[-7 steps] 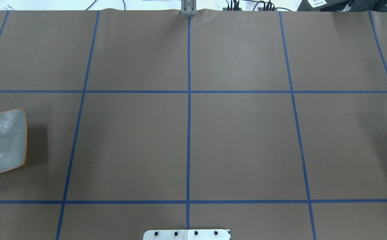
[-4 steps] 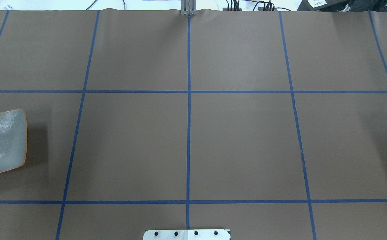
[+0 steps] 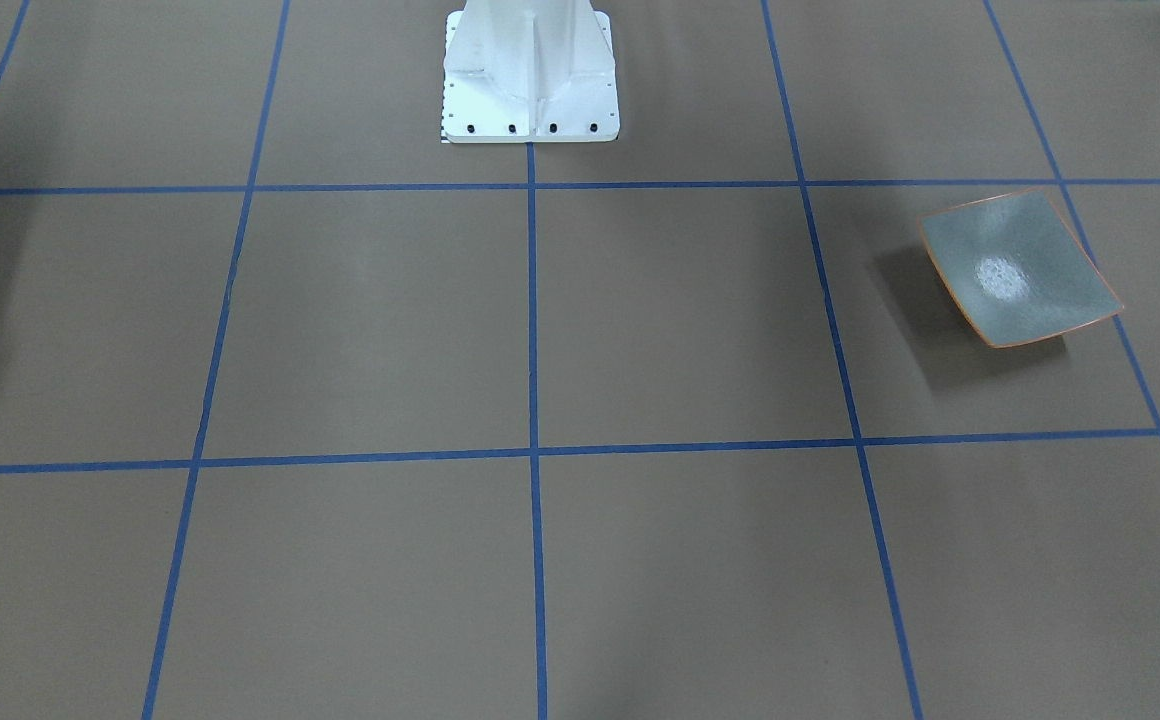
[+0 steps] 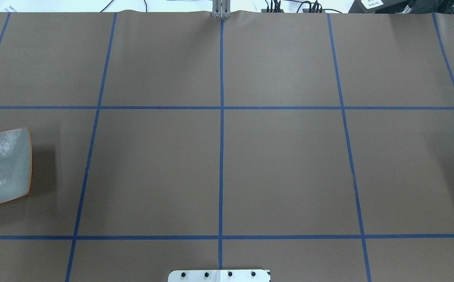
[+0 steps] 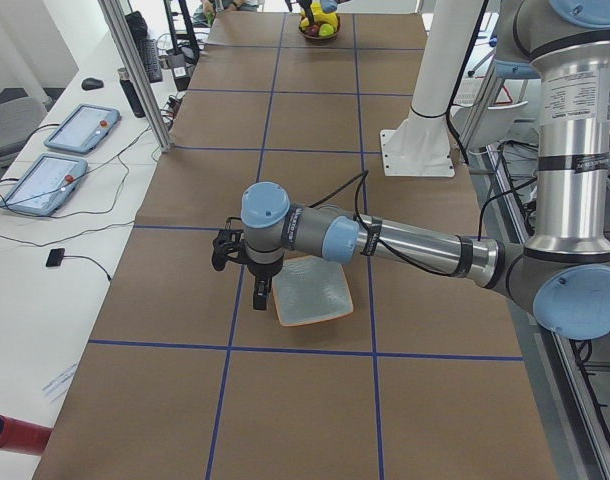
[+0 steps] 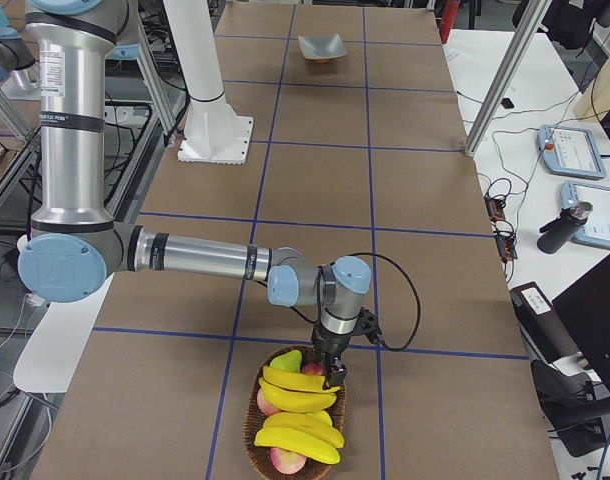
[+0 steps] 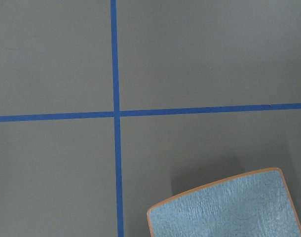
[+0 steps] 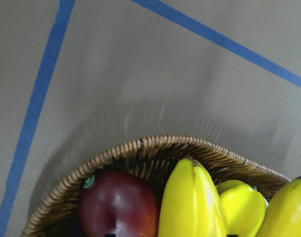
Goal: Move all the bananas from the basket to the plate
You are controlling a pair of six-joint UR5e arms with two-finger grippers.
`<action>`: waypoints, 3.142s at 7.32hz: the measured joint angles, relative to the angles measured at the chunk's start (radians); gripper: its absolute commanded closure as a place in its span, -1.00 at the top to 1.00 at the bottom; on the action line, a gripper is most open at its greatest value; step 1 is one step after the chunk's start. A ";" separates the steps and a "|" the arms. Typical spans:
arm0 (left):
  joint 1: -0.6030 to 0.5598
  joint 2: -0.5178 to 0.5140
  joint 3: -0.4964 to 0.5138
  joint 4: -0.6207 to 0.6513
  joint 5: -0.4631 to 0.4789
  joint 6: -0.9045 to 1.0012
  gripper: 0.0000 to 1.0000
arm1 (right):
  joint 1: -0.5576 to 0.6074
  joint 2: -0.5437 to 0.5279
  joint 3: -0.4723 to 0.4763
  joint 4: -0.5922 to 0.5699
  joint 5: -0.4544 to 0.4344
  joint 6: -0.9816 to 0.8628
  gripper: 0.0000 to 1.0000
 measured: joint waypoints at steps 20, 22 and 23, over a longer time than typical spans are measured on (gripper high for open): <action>0.093 -0.097 0.007 -0.054 -0.004 -0.205 1.00 | 0.043 0.239 0.139 -0.198 0.301 0.261 -1.00; 0.179 -0.210 0.015 -0.056 -0.003 -0.361 1.00 | -0.024 0.323 0.191 -0.195 0.322 0.465 -1.00; 0.224 -0.266 0.025 -0.055 -0.003 -0.413 1.00 | -0.067 0.377 0.207 -0.191 0.320 0.569 -1.00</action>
